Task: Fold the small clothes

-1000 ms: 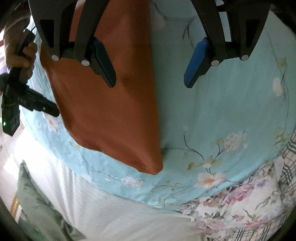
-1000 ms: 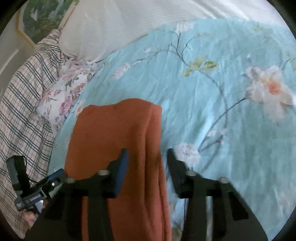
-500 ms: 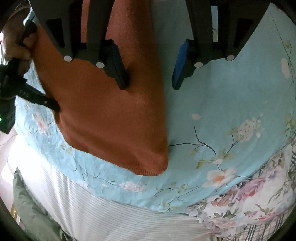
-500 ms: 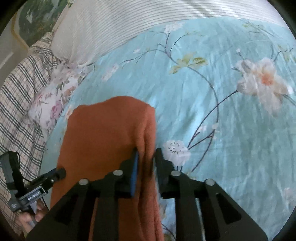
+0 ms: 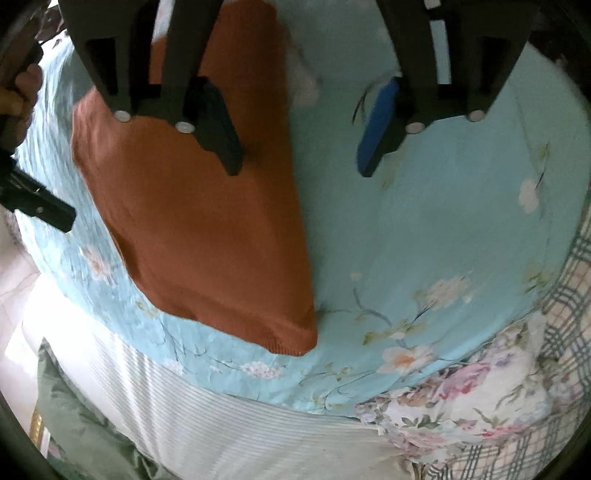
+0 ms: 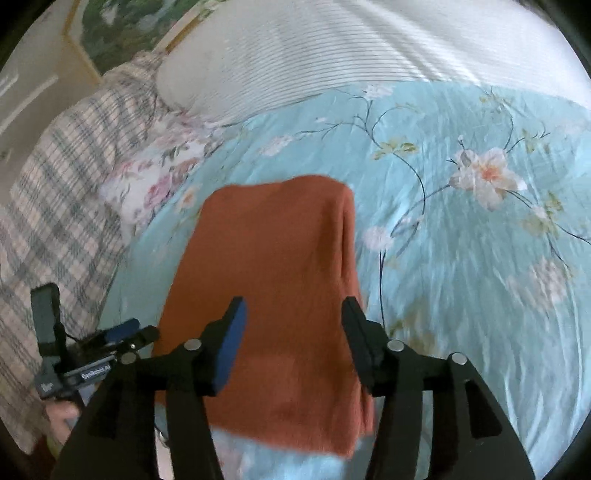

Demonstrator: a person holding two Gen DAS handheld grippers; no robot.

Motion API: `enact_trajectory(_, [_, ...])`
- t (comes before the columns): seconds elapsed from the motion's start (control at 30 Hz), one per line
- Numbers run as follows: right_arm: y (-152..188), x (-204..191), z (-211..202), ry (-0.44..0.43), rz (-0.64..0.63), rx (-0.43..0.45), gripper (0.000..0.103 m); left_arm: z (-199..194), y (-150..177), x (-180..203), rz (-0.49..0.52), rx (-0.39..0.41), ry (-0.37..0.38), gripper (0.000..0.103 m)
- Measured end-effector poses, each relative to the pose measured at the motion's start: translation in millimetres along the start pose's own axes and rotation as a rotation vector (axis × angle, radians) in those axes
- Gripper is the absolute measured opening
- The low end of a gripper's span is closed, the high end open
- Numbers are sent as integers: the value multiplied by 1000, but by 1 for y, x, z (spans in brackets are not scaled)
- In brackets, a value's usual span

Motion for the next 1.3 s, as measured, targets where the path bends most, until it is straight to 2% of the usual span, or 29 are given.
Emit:
enact_trajectory(0.07, [18,-6,-4,17,-27,-15,59,-9,18,-2,15,0,-3,78])
enact_trajectory(0.13, [40,-13,-6,36,-57,-38,67,-16,38,-3,40,-7,-6,79])
enact_trajectory(0.33, [100,-27,-3,75,-114,-123,78,-23,85,-5,93,-41,-46,81])
enact_trajectory(0.53, [140,-31,-4,88,-144,-178,80,-25,122,-1,138,-68,-92,81])
enact_trajectory(0.7, [150,-36,-16,102,-165,-164,86,-39,136,5,155,-47,-100,81])
enact_trajectory(0.9, [145,-47,-36,98,-192,-132,87,-72,131,16,187,27,-125,81])
enact_trajectory(1.1, [132,-62,-64,93,-238,-86,100,-104,118,24,202,74,-149,83])
enact_trajectory(1.2, [128,-61,-64,101,-251,-79,102,-112,111,26,210,75,-158,84])
enact_trajectory(1.3, [130,-54,-50,108,-233,-108,102,-107,110,24,219,71,-184,85])
Point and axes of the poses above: each gripper's, at about its wrist camera, not at the fingertips, and z roughly the way its jaws point, x to its right, y to its underside, the point moved 8 cm from there along z, roughly the way its jaws point, and after that the axes turned 11 degrees about -x, right-handed, at the moved point
